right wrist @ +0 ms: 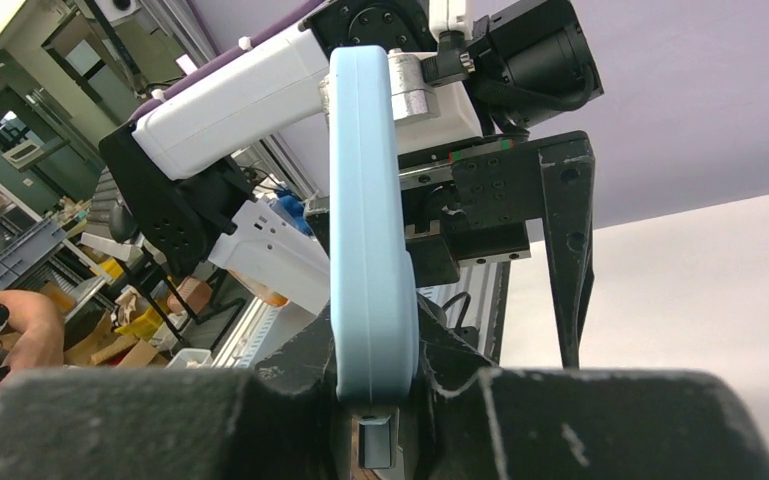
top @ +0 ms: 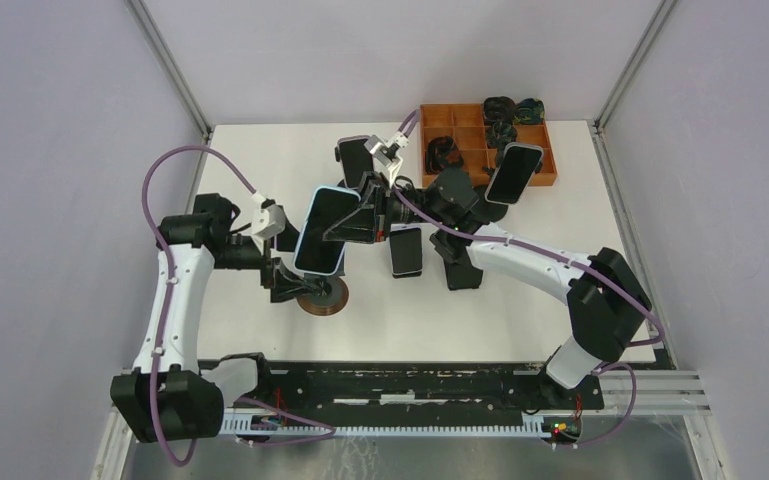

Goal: Remove the phone from the phone stand

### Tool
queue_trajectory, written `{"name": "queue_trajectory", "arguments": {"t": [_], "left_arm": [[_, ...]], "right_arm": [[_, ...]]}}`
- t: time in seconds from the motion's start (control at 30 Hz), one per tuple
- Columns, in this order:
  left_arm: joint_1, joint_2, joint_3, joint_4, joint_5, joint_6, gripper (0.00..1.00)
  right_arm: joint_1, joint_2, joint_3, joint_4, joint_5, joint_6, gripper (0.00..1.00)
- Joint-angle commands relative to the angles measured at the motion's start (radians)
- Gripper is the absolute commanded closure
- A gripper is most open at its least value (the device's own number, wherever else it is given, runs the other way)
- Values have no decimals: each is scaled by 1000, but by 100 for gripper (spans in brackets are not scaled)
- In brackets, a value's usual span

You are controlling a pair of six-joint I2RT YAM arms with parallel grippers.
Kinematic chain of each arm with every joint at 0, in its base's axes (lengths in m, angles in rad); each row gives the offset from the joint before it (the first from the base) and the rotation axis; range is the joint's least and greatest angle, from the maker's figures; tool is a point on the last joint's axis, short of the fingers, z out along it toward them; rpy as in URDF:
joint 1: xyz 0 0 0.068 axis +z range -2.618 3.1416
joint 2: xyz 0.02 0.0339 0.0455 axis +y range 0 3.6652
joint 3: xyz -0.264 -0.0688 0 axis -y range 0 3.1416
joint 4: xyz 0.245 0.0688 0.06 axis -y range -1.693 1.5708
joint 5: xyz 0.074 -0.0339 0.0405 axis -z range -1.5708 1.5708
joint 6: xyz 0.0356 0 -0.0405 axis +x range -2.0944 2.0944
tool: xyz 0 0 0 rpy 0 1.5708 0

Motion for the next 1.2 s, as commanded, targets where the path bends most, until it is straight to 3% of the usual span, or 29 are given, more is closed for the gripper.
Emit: {"name": "queue_trajectory", "arguments": {"t": [0.0,0.47,0.93,1.1,1.17], "left_arm": [[2,-49,-10,-12,58,-21,2],[4,-64,-9,-12,133,-18,14],[2,-34,-6,-12,171,21,66],[3,-42,7,-12,140,26,97],[4,-48,12,-12,117,28,98]], "right_arm": [[7,-37,39,154,53,45,100],[18,-16,20,266,78,124,100],[39,-19,10,302,92,144,100],[18,-23,4,257,103,144,100],[-5,-33,-20,256,117,155,96]]}}
